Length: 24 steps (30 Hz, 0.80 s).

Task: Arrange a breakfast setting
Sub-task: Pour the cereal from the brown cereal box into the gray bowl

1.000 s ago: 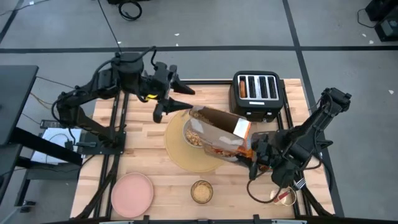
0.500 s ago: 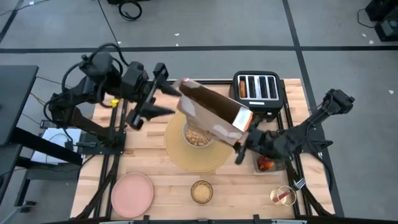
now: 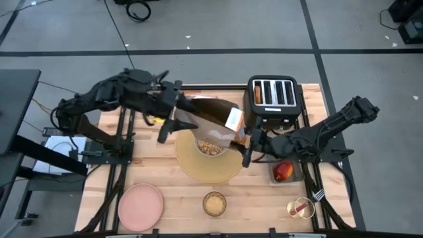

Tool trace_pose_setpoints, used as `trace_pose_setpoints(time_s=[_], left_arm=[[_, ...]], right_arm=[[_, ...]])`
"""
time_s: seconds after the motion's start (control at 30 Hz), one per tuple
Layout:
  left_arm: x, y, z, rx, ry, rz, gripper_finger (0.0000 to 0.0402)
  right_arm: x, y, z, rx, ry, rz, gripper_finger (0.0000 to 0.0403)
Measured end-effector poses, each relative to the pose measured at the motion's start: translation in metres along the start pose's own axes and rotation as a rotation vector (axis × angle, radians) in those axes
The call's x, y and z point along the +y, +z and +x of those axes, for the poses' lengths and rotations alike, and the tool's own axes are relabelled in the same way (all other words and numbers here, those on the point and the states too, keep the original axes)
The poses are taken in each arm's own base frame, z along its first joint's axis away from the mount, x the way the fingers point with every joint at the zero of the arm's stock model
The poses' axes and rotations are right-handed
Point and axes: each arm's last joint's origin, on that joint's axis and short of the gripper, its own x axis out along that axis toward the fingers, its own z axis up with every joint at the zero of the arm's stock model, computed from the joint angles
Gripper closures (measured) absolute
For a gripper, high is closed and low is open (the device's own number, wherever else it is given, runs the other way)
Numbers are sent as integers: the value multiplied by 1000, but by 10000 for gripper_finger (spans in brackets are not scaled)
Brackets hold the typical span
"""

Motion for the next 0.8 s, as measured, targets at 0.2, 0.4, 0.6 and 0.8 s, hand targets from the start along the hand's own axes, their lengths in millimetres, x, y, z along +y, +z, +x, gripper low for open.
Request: trace_pose_setpoints(time_s=[0.2,0.4,0.6,0.8], left_arm=[[5,-15,17,147,69,40,171],[8,-28,34,262,96,86,233],[9,-31,40,292,93,109,373],[12,-33,35,320,158,112,391]], right_arm=[[-9,-5,8,57,34,-14,171],[-18,-10,16,104,51,-13,171],[-24,-14,20,149,70,-26,171],[-29,-13,23,144,55,-70,149]])
